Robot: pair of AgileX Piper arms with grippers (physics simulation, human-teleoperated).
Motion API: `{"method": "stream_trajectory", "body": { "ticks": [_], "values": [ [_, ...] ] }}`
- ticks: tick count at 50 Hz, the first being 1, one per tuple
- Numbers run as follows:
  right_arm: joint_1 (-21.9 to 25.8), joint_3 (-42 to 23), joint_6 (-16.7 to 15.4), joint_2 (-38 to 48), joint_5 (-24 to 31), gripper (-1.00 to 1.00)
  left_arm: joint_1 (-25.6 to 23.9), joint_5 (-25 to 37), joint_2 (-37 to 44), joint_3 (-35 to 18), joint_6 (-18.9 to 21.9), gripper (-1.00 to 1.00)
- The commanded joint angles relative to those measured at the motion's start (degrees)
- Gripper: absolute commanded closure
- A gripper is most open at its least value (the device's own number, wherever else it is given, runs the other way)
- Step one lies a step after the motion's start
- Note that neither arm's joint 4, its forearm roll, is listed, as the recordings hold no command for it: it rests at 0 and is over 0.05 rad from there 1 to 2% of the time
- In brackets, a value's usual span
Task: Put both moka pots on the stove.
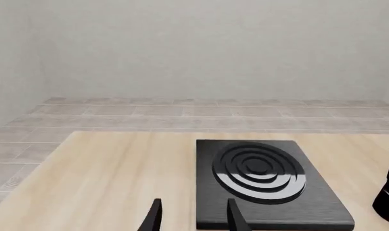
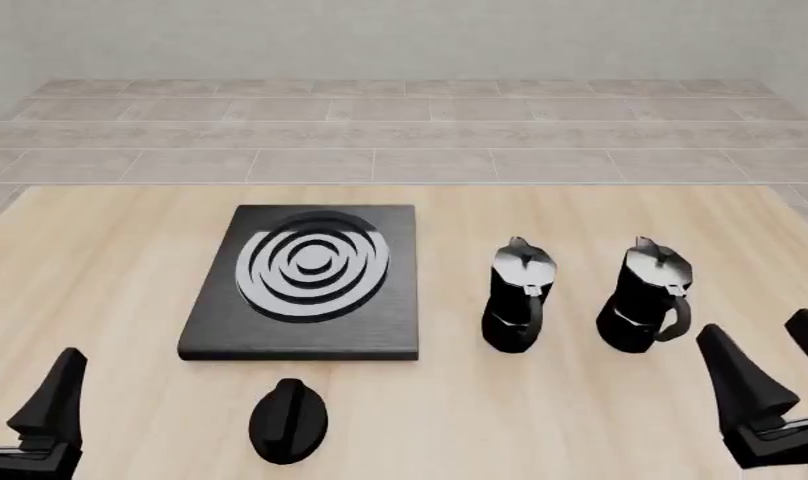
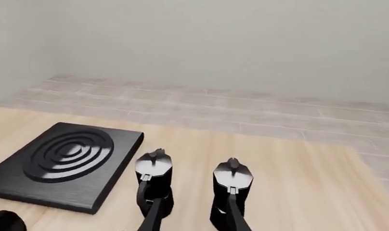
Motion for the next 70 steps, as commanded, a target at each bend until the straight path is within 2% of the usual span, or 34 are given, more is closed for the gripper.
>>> {"method": "stream_trajectory", "body": {
  "ticks": [1,5,16,25,28,36,38,46,53,58,59,70],
  "values": [
    [5.9,-8.0,0.2,6.2,4.6,-1.0,0.1,-0.1,0.1,0.1,0.0,-1.0],
    [6.9,-13.0,0.4,8.3,8.3,-1.0,0.1,-0.3,0.4,0.1,0.0,-1.0],
    [9.0,-21.4,0.9,14.1,14.9,-1.0,0.3,-0.2,0.3,0.1,0.0,-1.0],
    [6.5,-26.4,1.7,18.9,20.5,-1.0,0.4,-0.4,0.6,0.1,0.0,-1.0],
    [4.7,-27.4,3.0,21.0,21.8,-1.0,0.4,-0.3,0.5,0.1,0.0,-1.0],
    [2.3,-29.4,4.3,24.3,23.5,-1.0,0.5,-0.1,0.3,0.1,-0.1,-1.0],
    [2.1,-30.0,5.8,26.3,24.1,-1.0,0.5,-0.2,0.4,0.1,-0.2,-1.0],
    [2.4,-32.8,7.2,30.6,25.2,-1.0,0.6,0.3,0.0,0.0,-0.3,-1.0],
    [2.9,-35.4,9.8,34.4,26.5,-1.0,0.8,0.5,-0.4,0.0,-0.1,-1.0],
    [3.1,-37.5,8.9,36.1,27.5,-1.0,0.8,0.3,-0.2,0.0,0.1,-1.0],
    [4.0,-38.1,10.0,37.2,28.0,-1.0,0.8,0.2,-0.2,0.0,0.2,-1.0],
    [4.8,-39.1,11.1,40.1,27.1,-1.0,1.0,0.2,-0.3,0.1,0.2,-1.0]
  ]
}}
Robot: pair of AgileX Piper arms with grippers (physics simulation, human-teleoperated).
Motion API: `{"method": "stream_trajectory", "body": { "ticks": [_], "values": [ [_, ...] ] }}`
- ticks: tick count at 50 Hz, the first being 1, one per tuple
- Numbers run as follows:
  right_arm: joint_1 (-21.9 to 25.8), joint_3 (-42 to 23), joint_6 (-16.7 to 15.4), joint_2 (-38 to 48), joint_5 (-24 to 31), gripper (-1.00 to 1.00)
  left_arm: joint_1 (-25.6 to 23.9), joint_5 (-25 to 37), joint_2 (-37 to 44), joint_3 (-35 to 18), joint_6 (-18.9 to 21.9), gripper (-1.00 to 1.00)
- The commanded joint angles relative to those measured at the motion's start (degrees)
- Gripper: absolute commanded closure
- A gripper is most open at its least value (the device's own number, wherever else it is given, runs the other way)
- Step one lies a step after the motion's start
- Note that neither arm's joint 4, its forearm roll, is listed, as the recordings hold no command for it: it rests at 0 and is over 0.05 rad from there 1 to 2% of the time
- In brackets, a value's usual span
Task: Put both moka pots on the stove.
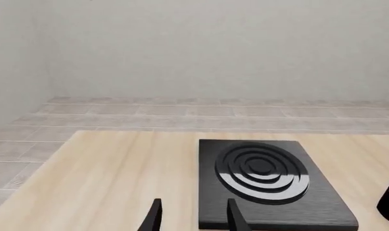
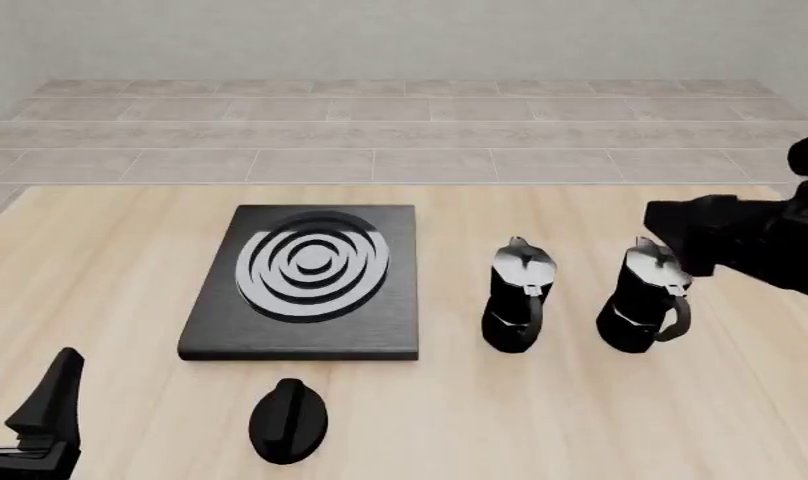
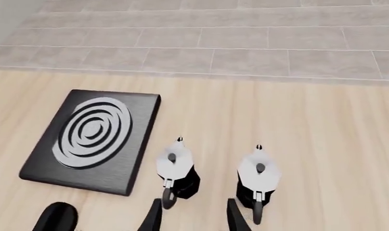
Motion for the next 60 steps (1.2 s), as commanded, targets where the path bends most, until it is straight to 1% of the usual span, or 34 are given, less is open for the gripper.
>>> {"method": "stream_trajectory", "body": {
  "ticks": [1,6,8,11,12,13,18,24,33,38,60],
  "values": [
    [1.0,-1.8,1.6,3.8,-0.1,-1.0,0.2,0.0,-0.2,0.1,0.0,-1.0],
    [1.8,-2.2,1.5,4.5,-0.6,-1.0,0.2,0.0,-0.1,0.0,0.0,-1.0],
    [1.9,-2.1,1.5,5.5,-1.9,-1.0,0.2,0.0,-0.2,0.1,0.1,-1.0],
    [1.9,-2.1,1.6,6.0,-2.4,-1.0,0.2,0.0,-0.3,0.1,0.0,-1.0],
    [2.1,-2.0,1.0,6.3,-3.3,-1.0,0.3,0.0,-0.2,0.0,0.1,-1.0],
    [2.5,-1.9,1.5,6.7,-3.5,-1.0,0.3,0.0,-0.3,0.0,0.1,-1.0],
    [3.4,-1.6,1.8,7.7,-4.4,-1.0,0.4,0.1,-0.4,0.1,0.1,-1.0],
    [3.3,-1.2,1.8,9.4,-5.7,-1.0,0.4,0.1,-0.3,-0.1,0.2,-1.0],
    [3.7,-0.7,2.8,12.2,-7.5,-1.0,0.4,0.8,-0.2,-0.9,0.2,-1.0],
    [4.3,-0.6,3.3,13.0,-8.3,-1.0,0.5,0.3,-0.2,-0.3,0.1,-1.0],
    [4.9,2.6,5.3,17.4,-14.0,-1.0,0.7,0.4,-0.3,-0.5,-0.4,-1.0]
  ]
}}
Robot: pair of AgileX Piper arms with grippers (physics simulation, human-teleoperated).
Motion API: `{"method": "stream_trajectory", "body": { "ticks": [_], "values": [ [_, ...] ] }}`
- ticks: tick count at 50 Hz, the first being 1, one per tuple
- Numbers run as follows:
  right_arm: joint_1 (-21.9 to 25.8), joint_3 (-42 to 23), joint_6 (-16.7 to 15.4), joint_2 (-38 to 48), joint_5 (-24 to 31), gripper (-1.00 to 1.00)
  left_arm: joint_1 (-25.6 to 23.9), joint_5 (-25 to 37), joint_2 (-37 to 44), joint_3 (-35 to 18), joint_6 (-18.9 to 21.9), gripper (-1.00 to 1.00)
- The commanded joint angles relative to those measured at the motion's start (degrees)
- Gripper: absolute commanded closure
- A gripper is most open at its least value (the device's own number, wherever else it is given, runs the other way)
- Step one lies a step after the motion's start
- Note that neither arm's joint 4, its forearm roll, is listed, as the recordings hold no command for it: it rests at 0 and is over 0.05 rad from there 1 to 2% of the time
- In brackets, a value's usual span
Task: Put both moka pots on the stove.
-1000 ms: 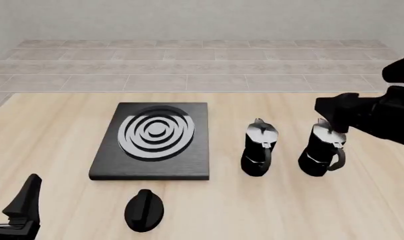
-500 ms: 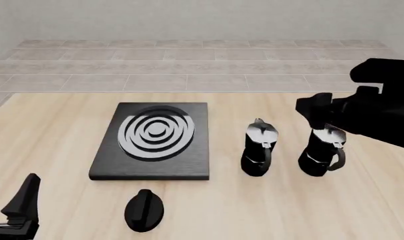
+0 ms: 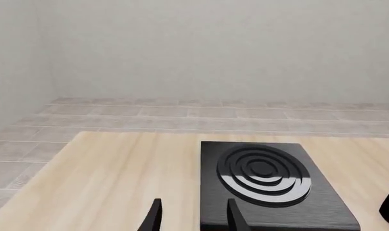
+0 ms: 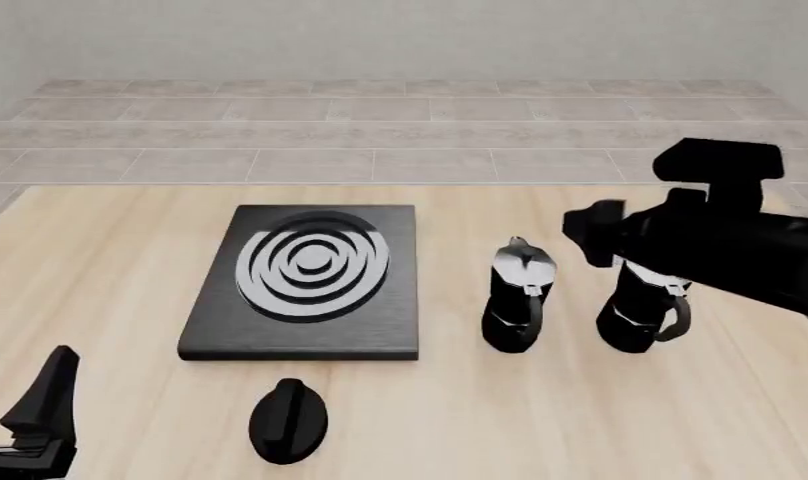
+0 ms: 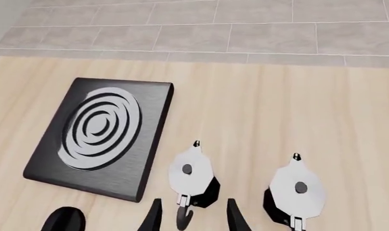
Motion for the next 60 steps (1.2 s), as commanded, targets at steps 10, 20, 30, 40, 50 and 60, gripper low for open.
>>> {"method": "stream_trajectory", "body": {
  "ticks": [10,20,30,40,50,60],
  "values": [
    [0.5,3.2,1.6,3.5,-4.7,-1.0,0.1,-0.1,0.0,0.2,-0.3,-1.0],
    [1.4,4.6,2.5,4.8,-6.6,-1.0,0.2,0.0,-0.1,0.1,-0.4,-1.0],
    [1.9,5.4,2.6,6.4,-8.3,-1.0,0.3,0.1,-0.1,0.0,-0.3,-1.0],
    [1.9,5.5,2.7,7.8,-9.4,-1.0,0.2,-0.2,0.2,0.2,-0.3,-1.0],
    [2.3,5.6,2.8,9.3,-10.5,-1.0,0.2,-0.3,0.3,0.2,-0.3,-1.0],
    [2.7,6.1,3.2,10.8,-11.8,-1.0,0.2,-0.6,0.5,0.4,-0.3,-1.0]
  ]
}}
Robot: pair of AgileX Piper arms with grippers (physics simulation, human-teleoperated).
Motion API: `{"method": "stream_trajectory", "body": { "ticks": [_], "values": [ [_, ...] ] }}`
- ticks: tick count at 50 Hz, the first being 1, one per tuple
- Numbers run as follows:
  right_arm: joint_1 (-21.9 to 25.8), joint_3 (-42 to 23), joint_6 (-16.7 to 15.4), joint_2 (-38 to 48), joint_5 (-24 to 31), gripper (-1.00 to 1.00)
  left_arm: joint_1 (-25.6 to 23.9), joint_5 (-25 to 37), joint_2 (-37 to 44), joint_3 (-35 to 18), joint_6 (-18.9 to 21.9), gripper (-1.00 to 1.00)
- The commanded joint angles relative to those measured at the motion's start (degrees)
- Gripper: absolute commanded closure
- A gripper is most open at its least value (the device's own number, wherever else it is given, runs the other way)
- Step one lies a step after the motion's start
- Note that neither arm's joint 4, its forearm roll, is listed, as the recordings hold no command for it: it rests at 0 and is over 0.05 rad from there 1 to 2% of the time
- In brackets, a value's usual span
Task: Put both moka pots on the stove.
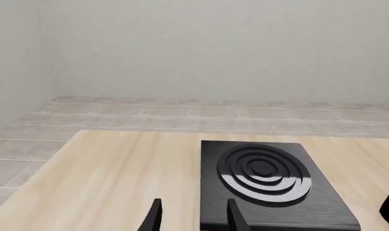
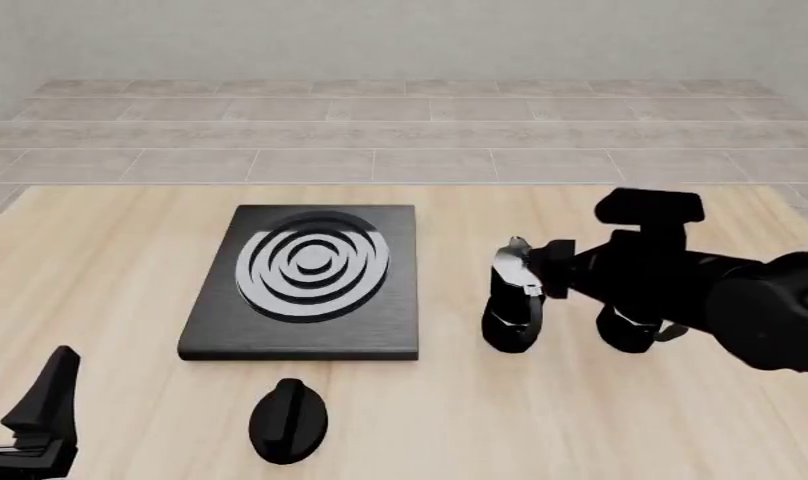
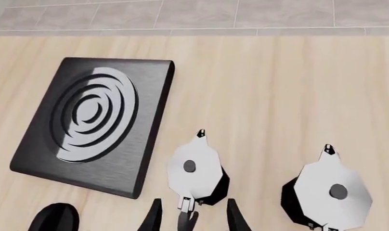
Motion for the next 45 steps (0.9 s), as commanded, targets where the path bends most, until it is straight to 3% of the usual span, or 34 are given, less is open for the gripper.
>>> {"method": "stream_trajectory", "body": {
  "ticks": [1,45],
  "values": [
    [0.5,0.5,0.4,1.6,-1.4,-1.0,0.0,-0.2,0.1,0.1,0.0,-1.0],
    [1.1,3.8,2.6,6.5,-7.2,-1.0,0.2,0.3,-0.3,-0.2,-0.2,-1.0]
  ]
}}
